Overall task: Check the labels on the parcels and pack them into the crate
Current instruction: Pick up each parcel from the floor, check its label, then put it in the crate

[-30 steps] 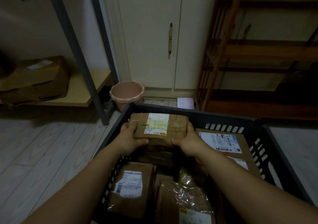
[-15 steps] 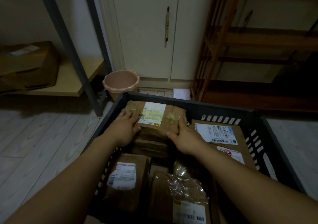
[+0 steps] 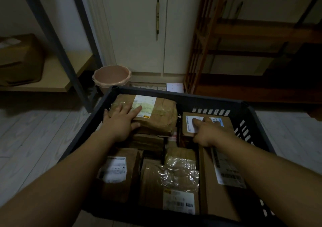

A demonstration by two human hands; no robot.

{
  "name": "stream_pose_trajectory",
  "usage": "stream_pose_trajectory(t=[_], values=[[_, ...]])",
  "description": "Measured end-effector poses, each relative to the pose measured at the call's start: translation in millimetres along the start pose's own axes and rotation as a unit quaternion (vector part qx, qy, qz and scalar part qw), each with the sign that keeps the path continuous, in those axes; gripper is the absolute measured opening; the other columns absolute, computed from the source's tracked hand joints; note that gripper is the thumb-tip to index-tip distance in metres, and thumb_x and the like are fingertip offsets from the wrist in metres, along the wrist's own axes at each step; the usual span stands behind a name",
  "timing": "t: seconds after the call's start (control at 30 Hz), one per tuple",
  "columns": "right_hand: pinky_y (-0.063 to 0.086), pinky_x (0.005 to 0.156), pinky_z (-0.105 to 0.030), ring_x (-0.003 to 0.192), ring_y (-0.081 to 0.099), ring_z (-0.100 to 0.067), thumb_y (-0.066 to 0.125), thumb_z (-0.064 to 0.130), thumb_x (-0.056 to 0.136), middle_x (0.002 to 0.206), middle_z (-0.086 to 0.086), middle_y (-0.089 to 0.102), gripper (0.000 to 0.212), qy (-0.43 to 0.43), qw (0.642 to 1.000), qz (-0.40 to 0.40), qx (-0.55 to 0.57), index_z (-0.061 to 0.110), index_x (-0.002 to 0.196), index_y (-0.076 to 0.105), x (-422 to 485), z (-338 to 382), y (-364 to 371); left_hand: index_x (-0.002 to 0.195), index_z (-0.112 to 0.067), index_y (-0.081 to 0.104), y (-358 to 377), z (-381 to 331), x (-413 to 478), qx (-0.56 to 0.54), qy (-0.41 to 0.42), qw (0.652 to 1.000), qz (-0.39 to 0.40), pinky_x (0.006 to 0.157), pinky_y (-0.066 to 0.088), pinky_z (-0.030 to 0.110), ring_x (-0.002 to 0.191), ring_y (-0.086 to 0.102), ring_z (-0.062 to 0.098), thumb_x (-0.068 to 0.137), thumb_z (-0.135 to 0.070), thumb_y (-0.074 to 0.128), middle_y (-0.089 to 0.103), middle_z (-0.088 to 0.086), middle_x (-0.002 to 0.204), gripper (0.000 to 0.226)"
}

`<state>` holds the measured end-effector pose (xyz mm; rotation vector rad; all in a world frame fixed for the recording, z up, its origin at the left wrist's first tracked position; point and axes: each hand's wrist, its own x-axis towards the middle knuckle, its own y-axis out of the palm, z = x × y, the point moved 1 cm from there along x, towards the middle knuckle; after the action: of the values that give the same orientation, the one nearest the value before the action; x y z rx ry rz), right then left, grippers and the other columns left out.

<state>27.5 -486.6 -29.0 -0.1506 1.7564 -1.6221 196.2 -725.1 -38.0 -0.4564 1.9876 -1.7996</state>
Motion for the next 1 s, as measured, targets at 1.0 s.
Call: stream_pose_trajectory(t=[1.0], values=[[0.007,0.111,-0.059,0.144,-0.008,-0.033,0.027,0.091,0.066,0.158,-0.001,-0.016,0.100,-0.087,0.994,0.027,-0.065,0.045,0.145,-0.012,-67.9,-20.8,22.0,0.124,-0.054,-0.037,-14.1,8.3,-62.4,0.060,0.122,0.988,0.079,0.110,-0.007,0.053,0.132,-0.031,0.016,0.063,-0.076,0.057,-0.038,-0.008,0.142,0.114]])
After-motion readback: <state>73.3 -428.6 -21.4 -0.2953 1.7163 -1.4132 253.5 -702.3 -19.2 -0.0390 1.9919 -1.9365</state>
